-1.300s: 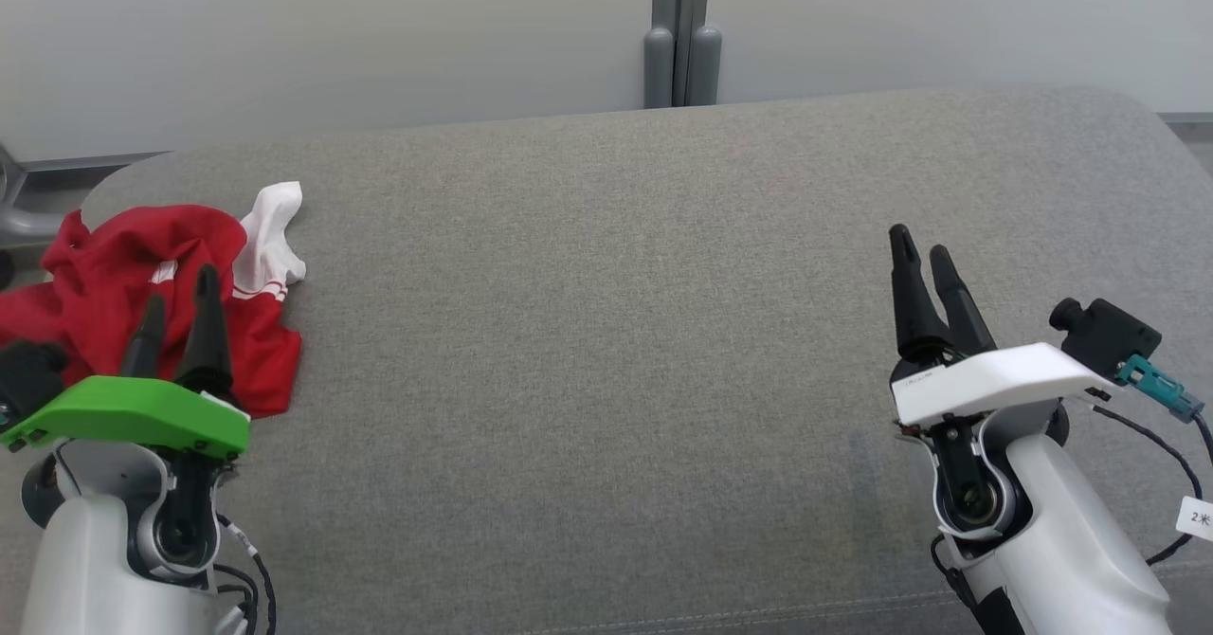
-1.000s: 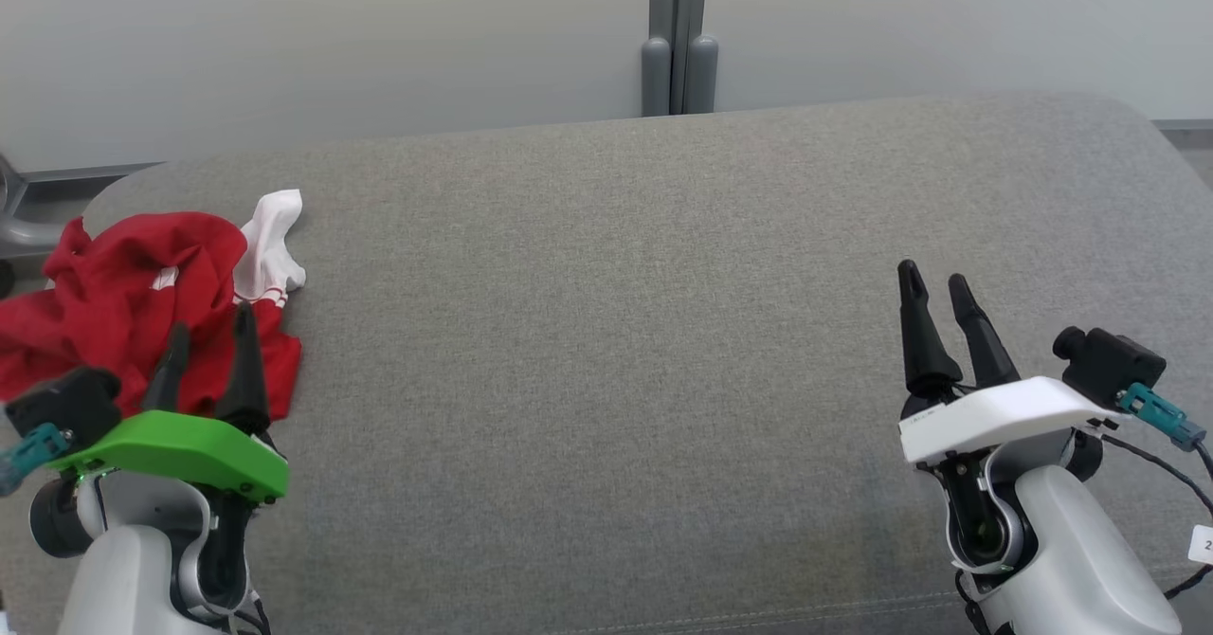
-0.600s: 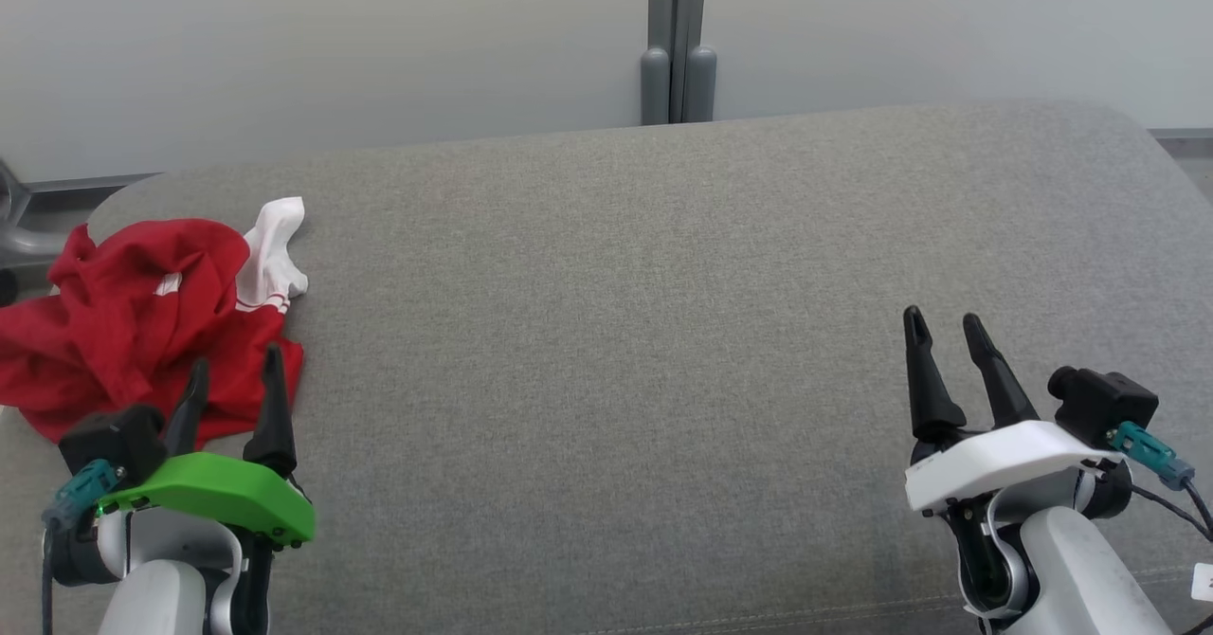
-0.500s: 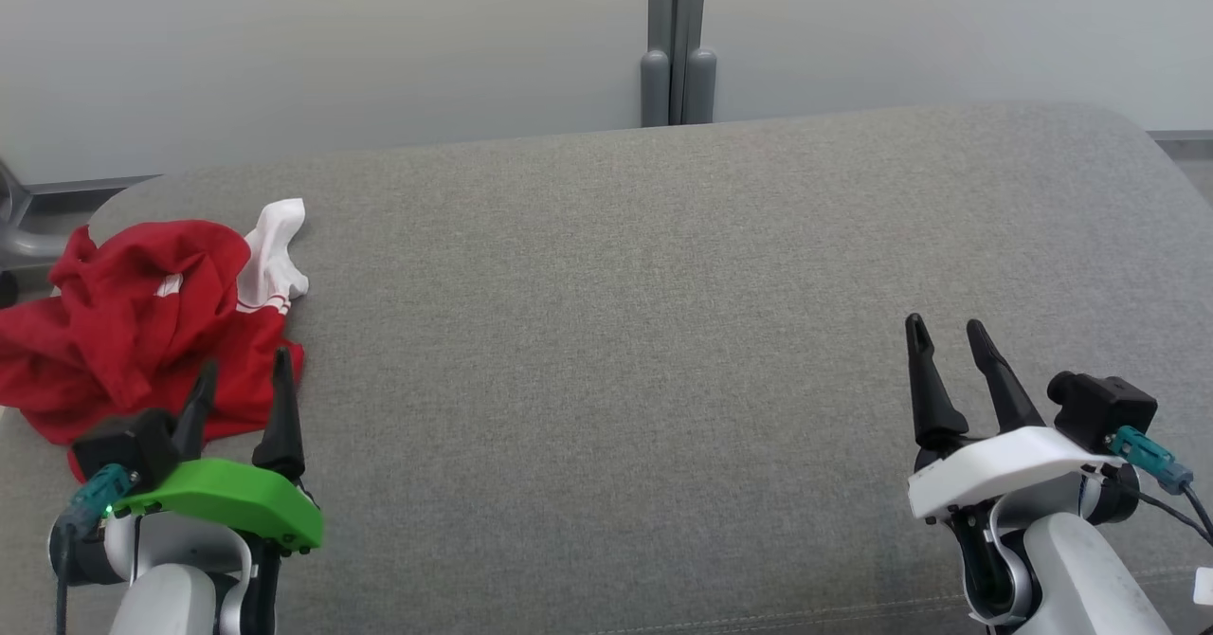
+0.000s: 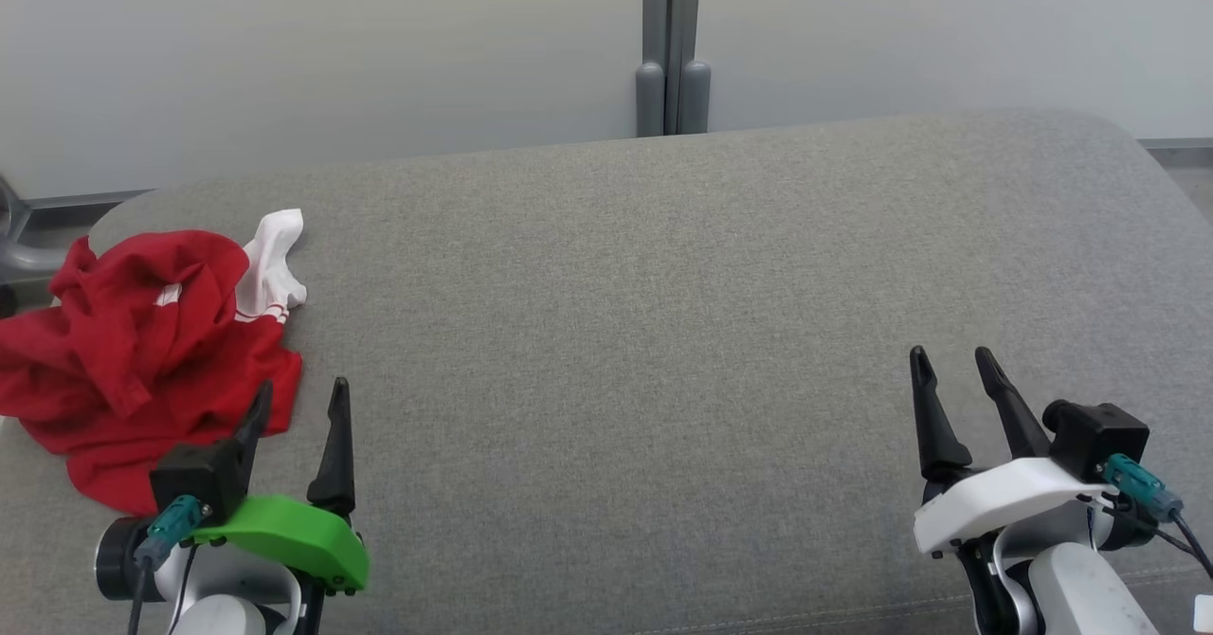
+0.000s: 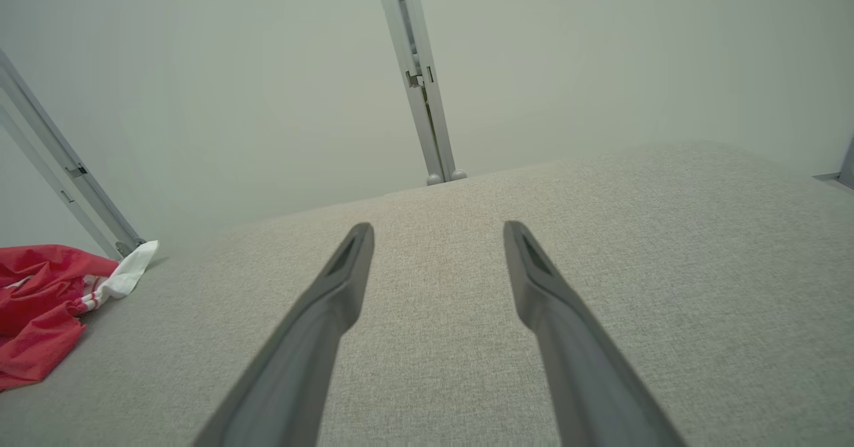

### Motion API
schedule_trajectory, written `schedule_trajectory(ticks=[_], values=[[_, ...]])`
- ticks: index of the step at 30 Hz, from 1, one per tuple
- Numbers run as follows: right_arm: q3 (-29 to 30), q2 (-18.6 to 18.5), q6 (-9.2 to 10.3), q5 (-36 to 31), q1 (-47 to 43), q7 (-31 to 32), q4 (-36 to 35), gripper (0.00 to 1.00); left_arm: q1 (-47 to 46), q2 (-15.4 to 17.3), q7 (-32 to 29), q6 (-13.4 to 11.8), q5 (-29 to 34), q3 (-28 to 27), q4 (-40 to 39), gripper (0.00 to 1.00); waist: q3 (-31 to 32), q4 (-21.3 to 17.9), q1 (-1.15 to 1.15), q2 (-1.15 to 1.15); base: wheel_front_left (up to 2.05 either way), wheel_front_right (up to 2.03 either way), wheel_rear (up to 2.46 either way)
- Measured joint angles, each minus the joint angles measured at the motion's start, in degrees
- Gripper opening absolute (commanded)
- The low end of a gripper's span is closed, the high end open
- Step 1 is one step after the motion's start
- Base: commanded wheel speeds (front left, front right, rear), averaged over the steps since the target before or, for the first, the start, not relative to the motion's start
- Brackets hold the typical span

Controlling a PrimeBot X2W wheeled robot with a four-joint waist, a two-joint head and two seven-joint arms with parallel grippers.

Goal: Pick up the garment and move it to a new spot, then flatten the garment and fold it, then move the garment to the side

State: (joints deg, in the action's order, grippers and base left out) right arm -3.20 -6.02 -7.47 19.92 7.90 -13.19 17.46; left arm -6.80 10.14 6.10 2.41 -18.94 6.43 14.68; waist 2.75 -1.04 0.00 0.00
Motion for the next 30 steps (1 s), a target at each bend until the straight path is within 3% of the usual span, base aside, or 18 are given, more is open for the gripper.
schedule_trajectory(ticks=[30], values=[[0.80,-0.32,-0.01,-10.05,-3.86,-0.01,-2.77,1.00,6.55,-2.74,2.61,-2.72,5.08,1.85,-5.32,1.00,1.18,0.75,0.00,0.00,0.00,0.00,0.00]])
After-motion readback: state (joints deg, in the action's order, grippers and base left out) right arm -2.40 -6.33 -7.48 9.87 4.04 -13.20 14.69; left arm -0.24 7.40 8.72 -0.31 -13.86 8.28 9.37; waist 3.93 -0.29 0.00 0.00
